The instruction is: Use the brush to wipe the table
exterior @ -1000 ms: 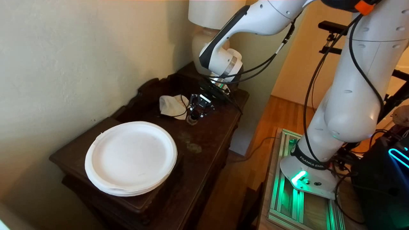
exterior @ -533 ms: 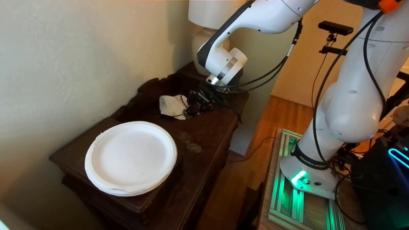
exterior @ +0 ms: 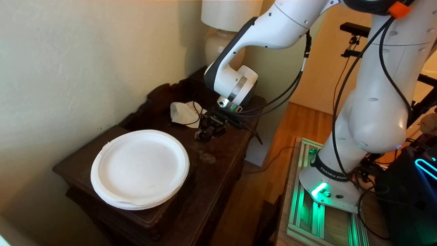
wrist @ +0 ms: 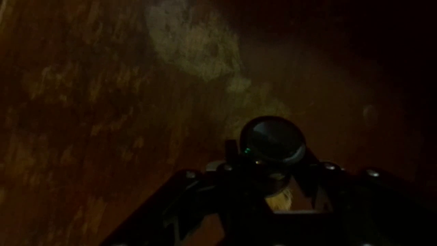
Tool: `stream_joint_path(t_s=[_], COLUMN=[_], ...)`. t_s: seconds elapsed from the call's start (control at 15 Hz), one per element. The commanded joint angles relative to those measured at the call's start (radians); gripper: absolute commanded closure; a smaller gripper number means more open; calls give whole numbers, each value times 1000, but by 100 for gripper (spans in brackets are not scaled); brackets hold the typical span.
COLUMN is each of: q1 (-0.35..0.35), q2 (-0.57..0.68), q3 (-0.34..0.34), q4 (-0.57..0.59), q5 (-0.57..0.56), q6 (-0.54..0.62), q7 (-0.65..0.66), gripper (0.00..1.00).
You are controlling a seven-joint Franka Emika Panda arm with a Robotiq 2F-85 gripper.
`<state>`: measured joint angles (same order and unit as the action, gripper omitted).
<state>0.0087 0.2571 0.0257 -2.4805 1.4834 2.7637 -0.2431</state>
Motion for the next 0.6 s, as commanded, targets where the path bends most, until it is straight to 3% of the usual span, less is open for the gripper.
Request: stream_joint_path(t_s=[0.0, 0.2, 0.53], q1=[1, 8, -6], q2=[45, 59, 32], q3=[2, -15, -10], q4=[-5, -13, -3], q5=[-72, -188, -149], q6=[-66, -161, -136], q7=[34, 101, 68], gripper=[84, 84, 84])
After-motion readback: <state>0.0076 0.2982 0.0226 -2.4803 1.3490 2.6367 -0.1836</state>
